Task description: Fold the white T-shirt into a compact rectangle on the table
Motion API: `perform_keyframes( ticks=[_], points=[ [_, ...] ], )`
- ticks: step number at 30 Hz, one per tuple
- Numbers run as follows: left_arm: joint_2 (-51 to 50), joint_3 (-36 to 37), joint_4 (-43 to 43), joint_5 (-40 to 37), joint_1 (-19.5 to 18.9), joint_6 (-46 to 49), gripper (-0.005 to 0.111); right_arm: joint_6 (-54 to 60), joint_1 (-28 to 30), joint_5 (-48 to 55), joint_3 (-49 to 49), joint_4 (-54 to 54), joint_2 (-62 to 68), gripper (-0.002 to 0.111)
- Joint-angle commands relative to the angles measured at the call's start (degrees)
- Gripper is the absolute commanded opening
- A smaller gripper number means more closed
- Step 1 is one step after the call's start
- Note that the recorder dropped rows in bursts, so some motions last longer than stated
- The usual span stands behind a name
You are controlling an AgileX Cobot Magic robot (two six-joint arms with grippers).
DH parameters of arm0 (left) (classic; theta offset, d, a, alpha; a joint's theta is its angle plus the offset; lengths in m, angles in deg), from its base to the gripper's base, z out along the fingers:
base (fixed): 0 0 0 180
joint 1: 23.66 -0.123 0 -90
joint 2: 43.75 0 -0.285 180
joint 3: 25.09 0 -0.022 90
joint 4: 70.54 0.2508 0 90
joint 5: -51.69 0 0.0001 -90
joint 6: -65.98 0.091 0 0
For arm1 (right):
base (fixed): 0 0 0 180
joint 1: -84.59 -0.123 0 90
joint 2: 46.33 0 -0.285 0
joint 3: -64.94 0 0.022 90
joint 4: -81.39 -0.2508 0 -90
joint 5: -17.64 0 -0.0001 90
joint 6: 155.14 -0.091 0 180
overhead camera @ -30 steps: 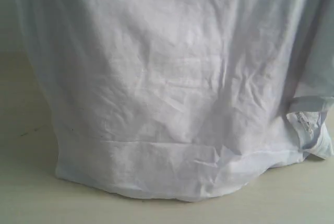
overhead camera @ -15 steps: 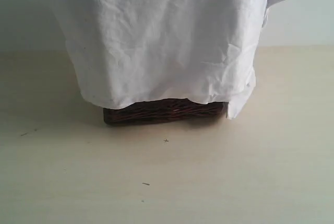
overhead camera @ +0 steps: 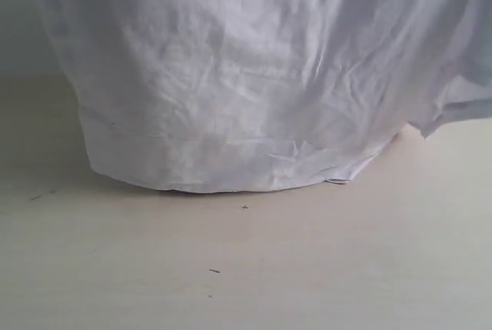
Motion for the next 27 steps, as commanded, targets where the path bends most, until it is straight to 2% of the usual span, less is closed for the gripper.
perform_keyframes(
  ticks=[1,7,15,18,24,27],
  points=[
    [2.0,-0.3,-0.2,-3.6,-0.2,-0.7,0.000,-1.7,0.2,0.4,-0.4,0.6,-0.6,0.000],
    [2.7,-0.3,1.4,-10.2,-0.2,-2.6,0.000,-4.5,0.2,0.4,-0.4,-0.4,-0.6,0.000],
    [3.7,-0.3,3.0,-9.3,-0.2,-5.1,0.002,-6.2,0.2,0.4,-0.4,-0.4,-0.9,0.000],
    [3.7,-0.3,5.1,-9.3,-0.2,-6.7,0.011,-6.4,0.2,0.4,-0.4,-0.4,-0.9,0.003],
    [3.7,-0.3,7.7,-8.4,-0.2,-9.1,0.039,-6.5,0.2,0.4,-0.4,-0.4,-0.9,0.016],
    [3.7,-0.3,7.5,-8.6,-0.2,-9.2,0.044,-6.5,0.2,0.4,-0.4,-0.4,-1.0,0.019]
  ],
)
